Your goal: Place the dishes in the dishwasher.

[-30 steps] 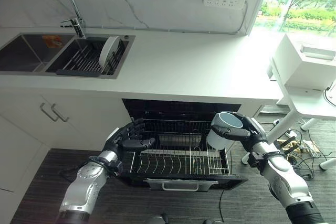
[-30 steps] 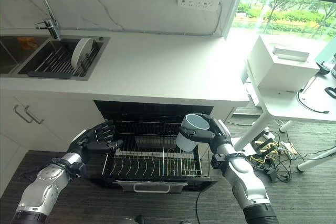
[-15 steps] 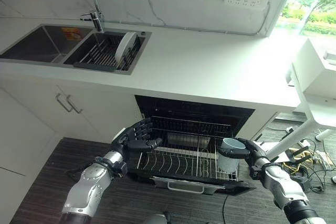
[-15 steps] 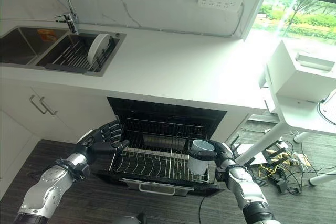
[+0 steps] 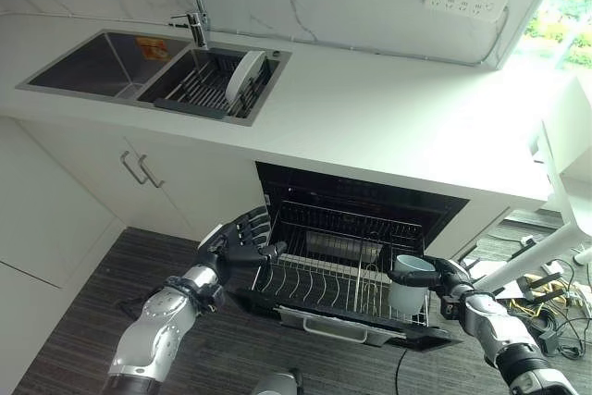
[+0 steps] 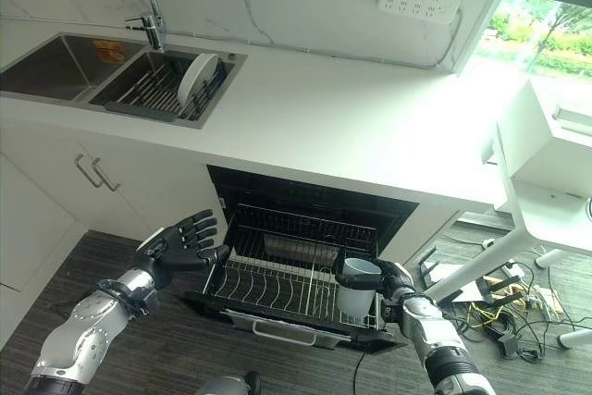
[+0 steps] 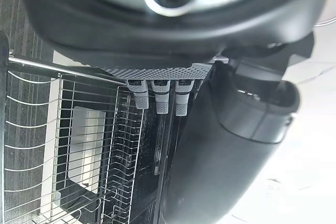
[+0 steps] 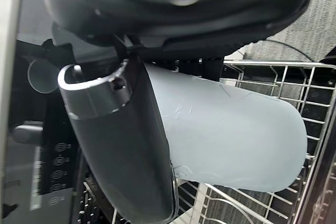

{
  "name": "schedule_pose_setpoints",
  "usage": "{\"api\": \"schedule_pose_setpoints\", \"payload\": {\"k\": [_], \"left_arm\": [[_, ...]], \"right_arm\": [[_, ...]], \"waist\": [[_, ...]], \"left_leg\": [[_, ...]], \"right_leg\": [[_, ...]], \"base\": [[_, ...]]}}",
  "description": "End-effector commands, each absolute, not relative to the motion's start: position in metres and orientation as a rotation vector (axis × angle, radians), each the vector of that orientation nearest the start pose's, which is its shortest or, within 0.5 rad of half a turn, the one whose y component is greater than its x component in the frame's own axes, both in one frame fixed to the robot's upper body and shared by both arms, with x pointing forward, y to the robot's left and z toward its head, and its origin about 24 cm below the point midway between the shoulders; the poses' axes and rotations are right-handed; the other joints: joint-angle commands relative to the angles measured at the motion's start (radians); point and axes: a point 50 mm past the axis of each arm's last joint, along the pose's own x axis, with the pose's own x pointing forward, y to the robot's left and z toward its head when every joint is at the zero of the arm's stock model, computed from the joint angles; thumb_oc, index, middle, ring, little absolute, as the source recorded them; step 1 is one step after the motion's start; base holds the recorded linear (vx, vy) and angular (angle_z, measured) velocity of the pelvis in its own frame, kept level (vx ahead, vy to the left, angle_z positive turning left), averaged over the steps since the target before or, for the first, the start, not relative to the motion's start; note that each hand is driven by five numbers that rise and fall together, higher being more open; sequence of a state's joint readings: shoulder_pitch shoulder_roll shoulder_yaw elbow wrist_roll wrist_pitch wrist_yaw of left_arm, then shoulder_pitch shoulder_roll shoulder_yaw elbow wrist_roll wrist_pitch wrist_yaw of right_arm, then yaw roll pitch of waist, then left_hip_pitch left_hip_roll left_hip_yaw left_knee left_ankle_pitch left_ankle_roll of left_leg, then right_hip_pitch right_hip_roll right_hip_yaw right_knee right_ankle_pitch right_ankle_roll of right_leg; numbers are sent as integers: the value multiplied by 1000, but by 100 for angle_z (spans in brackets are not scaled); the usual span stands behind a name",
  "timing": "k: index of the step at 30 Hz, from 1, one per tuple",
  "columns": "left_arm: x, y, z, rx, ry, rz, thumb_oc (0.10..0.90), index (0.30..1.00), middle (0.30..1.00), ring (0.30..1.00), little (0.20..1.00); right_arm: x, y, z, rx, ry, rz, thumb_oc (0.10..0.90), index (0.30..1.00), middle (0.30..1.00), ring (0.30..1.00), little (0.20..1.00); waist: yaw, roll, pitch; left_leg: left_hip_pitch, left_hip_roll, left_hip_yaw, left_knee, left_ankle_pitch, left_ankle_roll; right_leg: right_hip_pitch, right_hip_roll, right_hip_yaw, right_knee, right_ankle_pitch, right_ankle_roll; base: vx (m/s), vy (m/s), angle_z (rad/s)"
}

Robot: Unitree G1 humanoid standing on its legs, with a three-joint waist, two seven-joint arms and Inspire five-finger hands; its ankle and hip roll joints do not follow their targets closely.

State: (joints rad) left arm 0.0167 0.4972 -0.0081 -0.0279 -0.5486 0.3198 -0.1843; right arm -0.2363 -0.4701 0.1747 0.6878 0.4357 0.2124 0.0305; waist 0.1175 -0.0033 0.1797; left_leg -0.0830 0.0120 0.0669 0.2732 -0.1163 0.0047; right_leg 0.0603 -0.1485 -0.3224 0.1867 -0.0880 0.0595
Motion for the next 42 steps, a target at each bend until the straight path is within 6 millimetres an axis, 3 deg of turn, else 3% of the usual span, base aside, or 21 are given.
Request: {"api": "schedule_pose_setpoints", "payload": {"k": [1, 20, 31, 42], "left_arm": [[256, 208, 94, -68, 34, -331, 800, 900, 900, 900, 900], [250, 223, 103, -27, 31, -348, 800, 900, 900, 900, 900], [251, 227, 113, -6, -7, -362, 800, 900, 900, 900, 900], [247, 230, 116, 2, -32, -367, 800, 900, 900, 900, 900]], "right_arm": [[300, -272, 11, -113, 409, -111, 400, 300, 300, 300, 300], [297, -311, 11, -124, 438, -261, 400, 300, 300, 300, 300], [306, -318, 22, -114, 410, -306, 400, 300, 300, 300, 300], [300, -321, 13, -85, 428, -344, 400, 300, 300, 300, 300]], "waist": [[6, 22, -61], [35, 51, -40], [52, 69, -15], [63, 88, -2]], "left_leg": [[37, 81, 47, 27, -83, -76], [9, 90, 27, 27, -54, -91], [-18, 85, -2, 27, -30, -98], [-22, 89, -9, 27, -25, -107]], "right_leg": [[-47, -2, -14, 113, -139, 18], [-48, -9, -49, 113, -141, 11], [-57, -15, -66, 113, -135, 8], [-51, -19, -76, 113, -141, 6]], "base": [[-10, -55, 5], [-20, -58, 8], [-41, -42, 12], [-2, -11, 1]]}}
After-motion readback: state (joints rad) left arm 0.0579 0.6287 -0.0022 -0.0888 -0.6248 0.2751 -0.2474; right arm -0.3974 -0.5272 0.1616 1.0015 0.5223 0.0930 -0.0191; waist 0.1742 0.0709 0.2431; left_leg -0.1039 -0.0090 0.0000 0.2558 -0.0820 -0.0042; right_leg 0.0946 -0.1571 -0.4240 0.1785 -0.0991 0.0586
